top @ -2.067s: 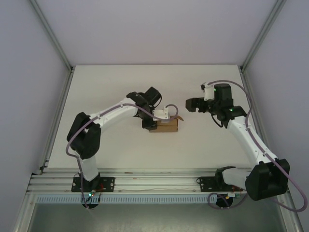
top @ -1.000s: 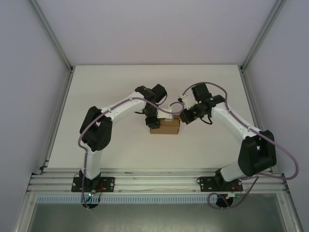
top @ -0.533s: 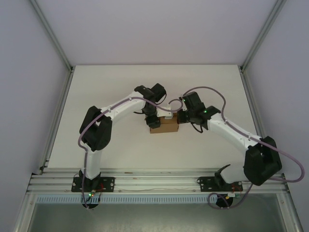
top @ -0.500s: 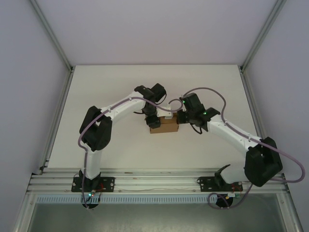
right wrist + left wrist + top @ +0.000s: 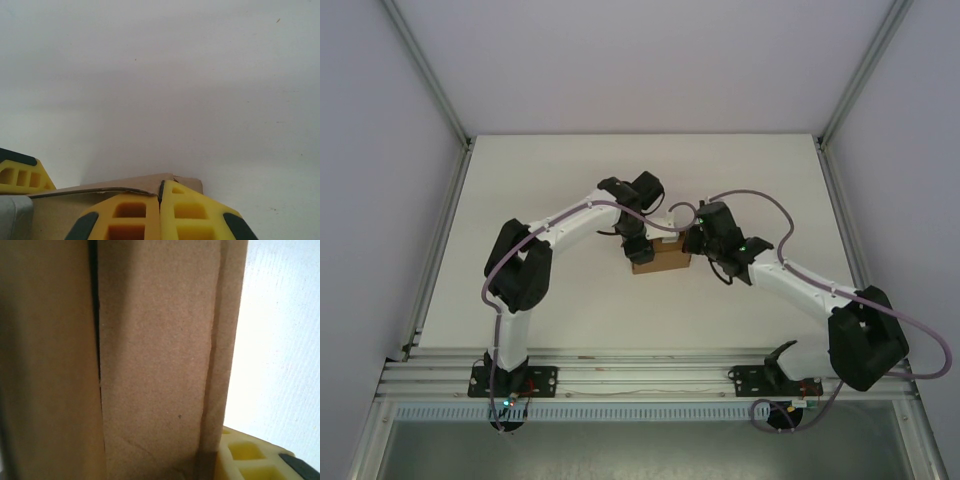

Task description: Assemble paper box

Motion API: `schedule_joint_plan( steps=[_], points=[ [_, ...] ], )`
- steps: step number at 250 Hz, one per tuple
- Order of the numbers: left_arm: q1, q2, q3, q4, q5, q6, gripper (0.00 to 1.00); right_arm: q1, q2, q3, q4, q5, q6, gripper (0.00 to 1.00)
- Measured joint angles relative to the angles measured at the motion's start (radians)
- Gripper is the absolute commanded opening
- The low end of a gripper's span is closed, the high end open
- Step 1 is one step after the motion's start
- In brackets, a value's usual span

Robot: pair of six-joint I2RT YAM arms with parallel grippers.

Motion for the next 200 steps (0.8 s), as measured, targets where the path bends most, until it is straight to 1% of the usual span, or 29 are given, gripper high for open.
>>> schedule_joint_plan(
  steps=[42, 70, 94, 106, 120, 129, 150, 155, 158, 177, 200],
  points=[
    [0.0, 0.0, -0.005, 0.013, -0.003, 0.0, 0.47, 0.0, -0.03, -0.101, 0.143, -0.006, -0.083, 0.0],
    [0.0, 0.0, -0.005, 0.016, -0.003, -0.001, 0.49, 0.0, -0.044, -0.128, 0.178, -0.006, -0.132, 0.0],
    [-0.002, 0.0, -0.006, 0.027, -0.002, -0.008, 0.59, 0.0, -0.044, -0.129, 0.178, -0.006, -0.156, 0.0],
    [-0.002, 0.0, -0.006, 0.039, -0.002, -0.006, 0.67, 0.0, -0.044, -0.125, 0.171, -0.006, -0.159, 0.0],
    [-0.002, 0.0, -0.005, 0.05, -0.001, -0.021, 0.72, 0.0, -0.044, -0.115, 0.154, -0.006, -0.159, 0.0],
    [-0.002, 0.0, -0.005, 0.055, 0.0, -0.022, 0.8, 0.0, -0.043, -0.107, 0.139, -0.006, -0.157, 0.0],
    [-0.002, -0.002, -0.006, 0.068, 0.001, -0.034, 0.86, 0.0, -0.041, -0.09, 0.109, -0.006, -0.149, 0.0],
    [-0.002, -0.003, -0.007, 0.071, 0.0, -0.036, 0.93, 0.0, -0.04, -0.087, 0.103, -0.006, -0.146, 0.0],
    [-0.002, -0.005, -0.008, 0.073, 0.0, -0.04, 0.95, 0.0, -0.04, -0.084, 0.097, -0.005, -0.143, 0.0],
    [-0.002, -0.031, -0.035, 0.103, -0.005, -0.063, 0.96, 0.001, -0.04, -0.074, 0.074, 0.002, -0.132, 0.0],
    [-0.002, -0.108, -0.109, 0.147, -0.027, -0.089, 0.96, 0.001, -0.036, -0.064, 0.056, 0.008, -0.119, 0.0]
  ],
)
